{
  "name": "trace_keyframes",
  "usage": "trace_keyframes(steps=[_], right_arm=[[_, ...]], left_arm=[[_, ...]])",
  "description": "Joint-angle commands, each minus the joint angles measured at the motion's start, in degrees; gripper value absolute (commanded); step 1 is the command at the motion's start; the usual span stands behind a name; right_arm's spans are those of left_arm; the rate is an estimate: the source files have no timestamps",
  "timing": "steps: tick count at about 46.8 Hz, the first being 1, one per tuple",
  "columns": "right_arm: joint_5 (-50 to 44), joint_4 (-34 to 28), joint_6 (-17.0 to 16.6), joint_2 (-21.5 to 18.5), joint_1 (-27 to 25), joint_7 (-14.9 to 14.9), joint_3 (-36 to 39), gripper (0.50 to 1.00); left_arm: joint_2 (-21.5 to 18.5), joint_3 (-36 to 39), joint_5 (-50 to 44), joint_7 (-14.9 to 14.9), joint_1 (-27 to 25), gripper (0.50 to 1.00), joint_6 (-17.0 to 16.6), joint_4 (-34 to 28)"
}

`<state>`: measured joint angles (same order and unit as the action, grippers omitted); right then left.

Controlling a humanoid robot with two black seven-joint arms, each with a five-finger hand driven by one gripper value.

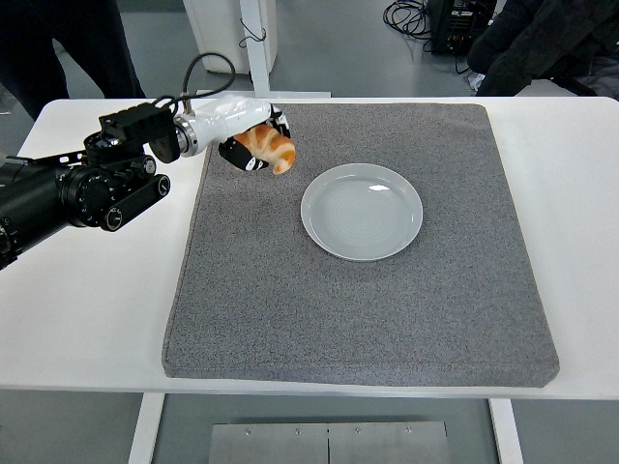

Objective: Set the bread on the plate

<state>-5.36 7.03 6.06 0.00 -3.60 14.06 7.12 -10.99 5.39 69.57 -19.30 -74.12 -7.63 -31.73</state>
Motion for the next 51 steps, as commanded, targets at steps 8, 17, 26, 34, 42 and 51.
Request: trace_keyframes(steps=[8, 17, 26, 34, 42, 51], right_arm=[[0.0, 0.0, 0.0, 0.0, 0.0, 0.0, 0.0, 1.0], [0.0, 0.0, 0.0, 0.0, 0.0, 0.0, 0.0, 1.0], [0.0, 0.0, 0.0, 0.0, 0.0, 0.0, 0.0, 1.0], [0.0, 0.0, 0.0, 0.0, 0.0, 0.0, 0.0, 1.0], [0.0, 0.0, 0.0, 0.0, 0.0, 0.0, 0.0, 1.0], [0.0, 0.0, 0.0, 0.0, 0.0, 0.0, 0.0, 1.0]], left_arm=[[-0.3, 0.3, -1.9, 0.3, -6.4, 0.5, 1.6, 0.2], [-0.3, 0.1, -2.1, 0.4, -10.9, 0.5, 5.2, 0.2], [-0.6, 0.1, -5.1, 0.5, -15.3, 0.5, 9.2, 0.5], [-0.3, 0.1, -5.4, 0.5, -18.3, 0.5, 10.8, 0.5], [1.0, 0.4, -5.2, 0.7, -20.3, 0.5, 11.4, 0.4], [6.9, 2.9, -5.3, 0.6, -21.9, 0.5, 11.4, 0.5]])
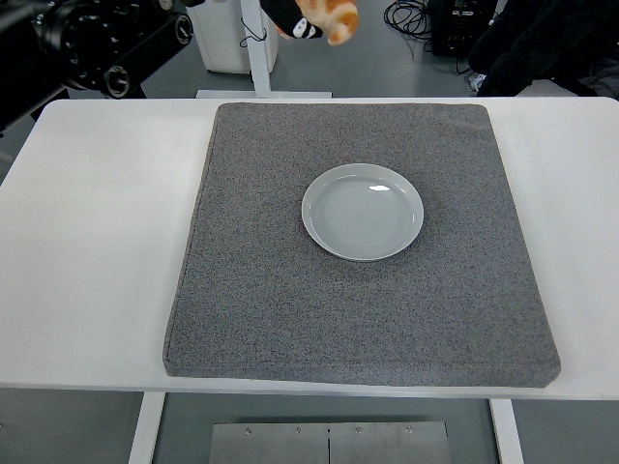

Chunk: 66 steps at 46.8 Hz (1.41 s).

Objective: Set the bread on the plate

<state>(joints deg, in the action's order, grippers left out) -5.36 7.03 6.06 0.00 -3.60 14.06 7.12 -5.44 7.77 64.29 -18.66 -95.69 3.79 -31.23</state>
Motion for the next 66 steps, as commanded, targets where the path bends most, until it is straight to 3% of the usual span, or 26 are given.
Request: trace_keyframes(steps=[1, 8, 50, 66], right_arm=[[0.0, 0.0, 0.0, 0.0, 0.0, 0.0, 0.0, 1.0], [0.0, 0.0, 0.0, 0.0, 0.0, 0.0, 0.0, 1.0], [0.0, 0.0, 0.0, 0.0, 0.0, 0.0, 0.0, 1.0], [0.0, 0.0, 0.0, 0.0, 0.0, 0.0, 0.0, 1.0]], left_arm=[[1.7, 0.7, 0.0, -0.2, -0.3, 0.5, 0.0, 0.0], [5.4, 1.9, 0.0, -0.2, -0.7, 0.5, 0.0, 0.1], [5.4, 7.8, 1.8, 0.1, 1.8, 0.5, -0.9, -2.6], [5.4, 7.7, 1.6, 0.0, 7.7, 0.5, -8.4, -8.0]])
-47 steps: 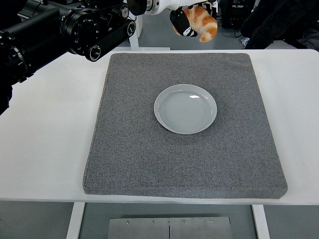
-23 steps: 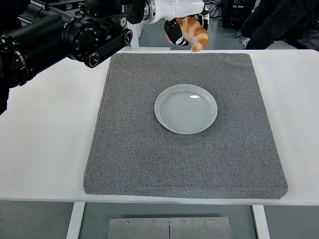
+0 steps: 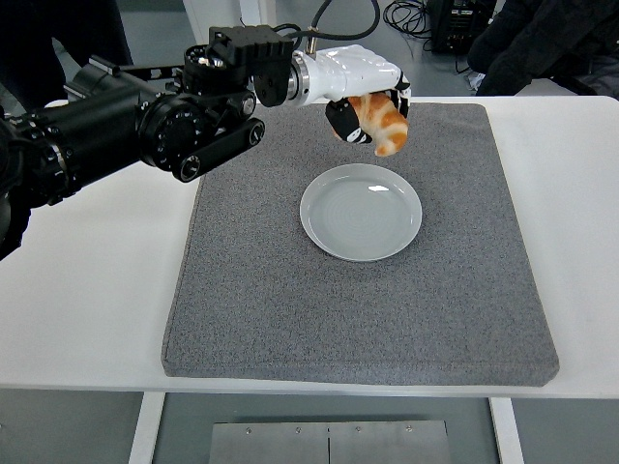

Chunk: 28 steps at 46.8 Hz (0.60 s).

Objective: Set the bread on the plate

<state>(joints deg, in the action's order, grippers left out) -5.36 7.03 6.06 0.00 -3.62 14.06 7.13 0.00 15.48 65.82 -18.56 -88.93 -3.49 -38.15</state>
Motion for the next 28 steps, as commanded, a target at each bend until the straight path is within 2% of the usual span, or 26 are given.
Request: trace_keyframes(steps=[1, 28], right_arm=[[0.0, 0.0, 0.0, 0.0, 0.0, 0.0, 0.0, 1.0], [0.0, 0.0, 0.0, 0.0, 0.0, 0.0, 0.0, 1.0]], left_arm=[[0.0, 0.0, 0.2, -0.1, 1.1, 0.5, -1.2, -1.2], [0.0, 1.4, 3.9, -0.6, 7.7, 0.5, -4.2, -1.5]])
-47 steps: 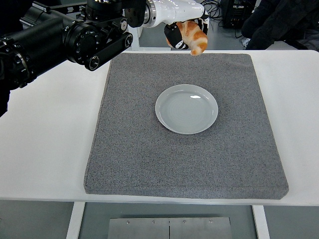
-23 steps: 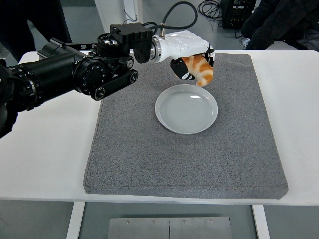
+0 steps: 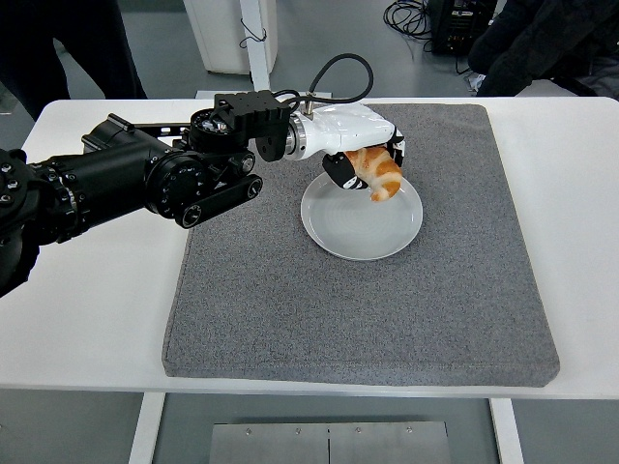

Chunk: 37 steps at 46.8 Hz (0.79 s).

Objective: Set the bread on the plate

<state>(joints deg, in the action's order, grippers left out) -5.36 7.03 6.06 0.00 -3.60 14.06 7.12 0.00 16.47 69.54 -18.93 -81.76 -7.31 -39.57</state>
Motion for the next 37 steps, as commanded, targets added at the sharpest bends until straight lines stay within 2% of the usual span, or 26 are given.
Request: trace_keyframes(steps=[1, 11, 16, 24, 37], right_arm=[[0.0, 0.0, 0.0, 0.0, 0.0, 0.0, 0.0, 1.0], [0.0, 0.0, 0.0, 0.0, 0.0, 0.0, 0.0, 1.0], [0.0, 0.0, 0.0, 0.0, 0.0, 0.0, 0.0, 1.0], [0.0, 0.0, 0.0, 0.0, 0.0, 0.0, 0.0, 1.0], [0.0, 0.0, 0.0, 0.0, 0.0, 0.0, 0.0, 1.0]], left_arm=[[0.0, 0.6, 0.2, -0.3, 0.7, 0.5, -0.5, -0.1], [0.0, 0.9, 0.2, -0.6, 2.0, 0.5, -1.5, -0.1], [0.0, 1.0, 0.8, -0.6, 2.7, 0.5, -3.6, -0.1], [0.0, 2.1, 2.1, -0.5, 4.2, 0.5, -4.9, -0.2], [0.0, 2.2, 2.2, -0.4, 5.8, 0.5, -5.2, -0.2]])
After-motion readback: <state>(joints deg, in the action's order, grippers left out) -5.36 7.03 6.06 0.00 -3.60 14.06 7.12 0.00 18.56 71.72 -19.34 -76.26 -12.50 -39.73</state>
